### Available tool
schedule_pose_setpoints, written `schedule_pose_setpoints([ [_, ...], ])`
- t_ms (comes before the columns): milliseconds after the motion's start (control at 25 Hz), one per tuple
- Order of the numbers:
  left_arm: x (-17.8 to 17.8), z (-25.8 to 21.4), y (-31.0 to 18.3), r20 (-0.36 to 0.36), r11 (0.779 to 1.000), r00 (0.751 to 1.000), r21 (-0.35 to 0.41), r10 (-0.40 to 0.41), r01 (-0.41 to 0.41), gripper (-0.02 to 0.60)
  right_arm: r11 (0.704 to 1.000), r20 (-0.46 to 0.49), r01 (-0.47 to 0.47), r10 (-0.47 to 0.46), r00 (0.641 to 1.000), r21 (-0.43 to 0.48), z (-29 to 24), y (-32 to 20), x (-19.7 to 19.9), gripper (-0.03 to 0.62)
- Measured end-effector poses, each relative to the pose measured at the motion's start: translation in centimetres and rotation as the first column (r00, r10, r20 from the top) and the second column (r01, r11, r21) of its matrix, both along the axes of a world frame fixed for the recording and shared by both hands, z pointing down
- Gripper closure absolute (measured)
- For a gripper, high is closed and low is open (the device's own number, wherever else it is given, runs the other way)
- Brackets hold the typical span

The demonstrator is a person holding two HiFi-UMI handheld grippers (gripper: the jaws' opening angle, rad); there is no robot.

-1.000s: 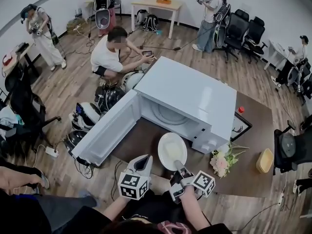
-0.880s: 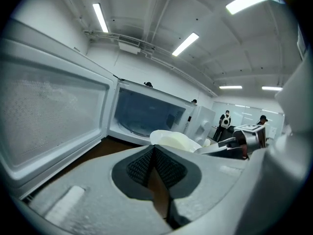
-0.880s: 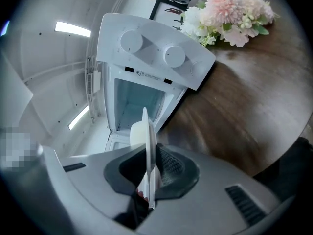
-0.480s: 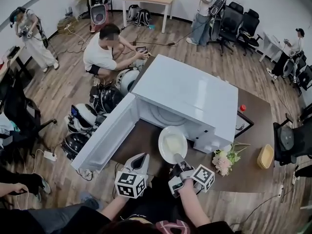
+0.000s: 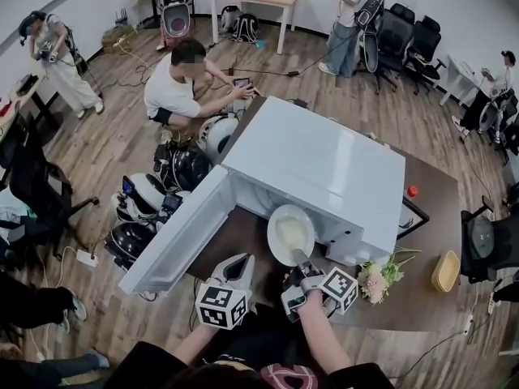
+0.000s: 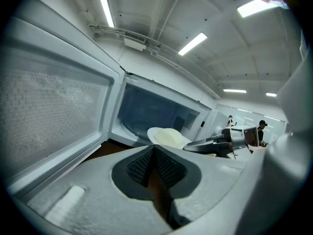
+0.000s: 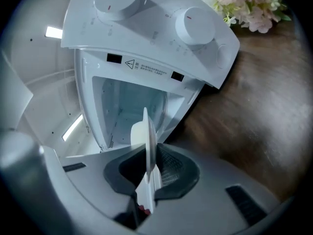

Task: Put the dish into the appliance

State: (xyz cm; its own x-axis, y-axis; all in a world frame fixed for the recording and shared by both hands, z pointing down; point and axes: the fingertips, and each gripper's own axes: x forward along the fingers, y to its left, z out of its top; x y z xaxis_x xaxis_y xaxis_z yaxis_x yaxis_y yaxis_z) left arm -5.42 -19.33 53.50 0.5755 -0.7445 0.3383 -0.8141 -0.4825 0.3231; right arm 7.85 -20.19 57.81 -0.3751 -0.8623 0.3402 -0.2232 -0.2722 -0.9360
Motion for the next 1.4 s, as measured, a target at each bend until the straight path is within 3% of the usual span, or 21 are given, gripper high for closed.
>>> schedule_pose_setpoints([
  [800, -0.6, 1.2, -1.8, 0.022, 0.998, 0.999, -0.047, -0.032, 0.034, 0.572, 0.993, 0.076, -0.084, 0.091, 0.993, -0.081, 1.9, -5.0, 0.6, 0.543],
  [1400, -0.3, 1.5, -2.5, 0.017, 0.998, 0.999, -0.057, -0.029, 0.030, 0.572, 0.991, 0.049, -0.093, 0.098, 0.994, -0.092, 2.5, -7.3, 0.8, 0.548],
])
